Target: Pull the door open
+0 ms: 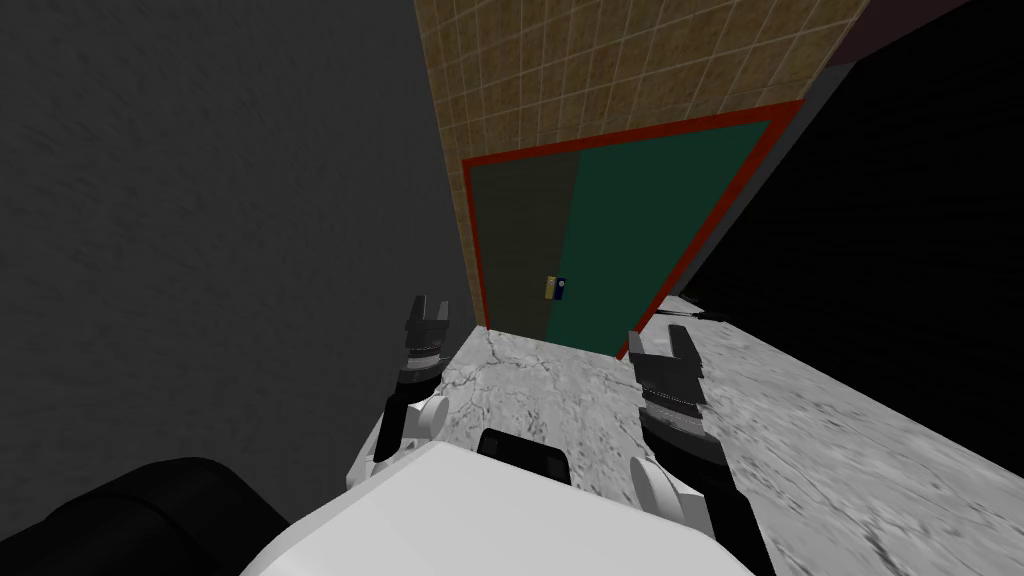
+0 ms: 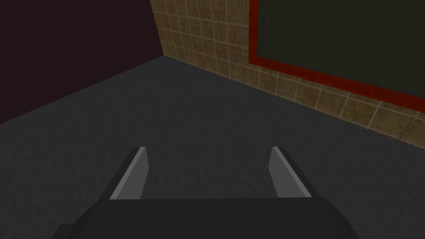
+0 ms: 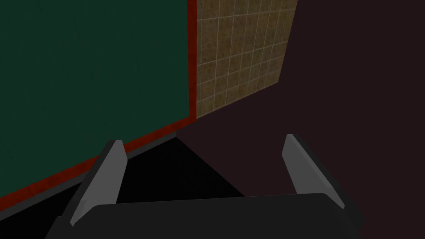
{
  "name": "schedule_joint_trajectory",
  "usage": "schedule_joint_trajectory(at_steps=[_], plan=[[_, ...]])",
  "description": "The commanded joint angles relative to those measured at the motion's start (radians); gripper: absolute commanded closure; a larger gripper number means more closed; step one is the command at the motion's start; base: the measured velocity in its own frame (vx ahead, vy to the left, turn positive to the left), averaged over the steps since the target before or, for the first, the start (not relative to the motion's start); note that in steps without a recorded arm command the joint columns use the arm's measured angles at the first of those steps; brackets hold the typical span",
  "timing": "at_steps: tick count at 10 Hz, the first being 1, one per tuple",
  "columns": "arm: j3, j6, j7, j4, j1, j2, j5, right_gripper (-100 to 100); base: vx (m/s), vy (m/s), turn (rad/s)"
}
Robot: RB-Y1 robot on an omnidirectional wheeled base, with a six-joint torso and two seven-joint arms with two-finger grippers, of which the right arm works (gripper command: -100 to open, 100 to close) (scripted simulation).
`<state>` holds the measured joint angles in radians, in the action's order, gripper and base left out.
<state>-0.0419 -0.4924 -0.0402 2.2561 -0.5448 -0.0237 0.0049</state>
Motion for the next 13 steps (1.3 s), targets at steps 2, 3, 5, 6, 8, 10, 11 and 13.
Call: schedule_joint_trajectory(at_steps=[2, 3, 5, 6, 8, 10, 11, 13], plan=[[0.003, -0.001, -0.001, -0.059, 0.036, -0.010, -0.003, -100, 0.063, -0.038, -0.020], [0.004, -0.001, -0.002, -0.074, 0.045, -0.012, -0.004, -100, 0.091, 0.058, -0.024], [0.005, -0.002, -0.002, -0.109, 0.067, -0.017, -0.005, -100, 0.067, 0.025, -0.014], [0.006, -0.002, -0.003, -0.131, 0.081, -0.020, -0.007, -100, 0.063, 0.002, -0.018], [0.008, -0.003, -0.004, -0.174, 0.107, -0.025, -0.009, -100, 0.068, 0.006, -0.018], [0.011, -0.003, -0.005, -0.228, 0.140, -0.031, -0.011, -100, 0.084, -0.009, -0.022], [0.012, -0.004, -0.005, -0.255, 0.157, -0.034, -0.013, -100, 0.089, 0.006, -0.021], [0.015, -0.005, -0.006, -0.312, 0.192, -0.040, -0.015, -100, 0.087, 0.004, -0.025]])
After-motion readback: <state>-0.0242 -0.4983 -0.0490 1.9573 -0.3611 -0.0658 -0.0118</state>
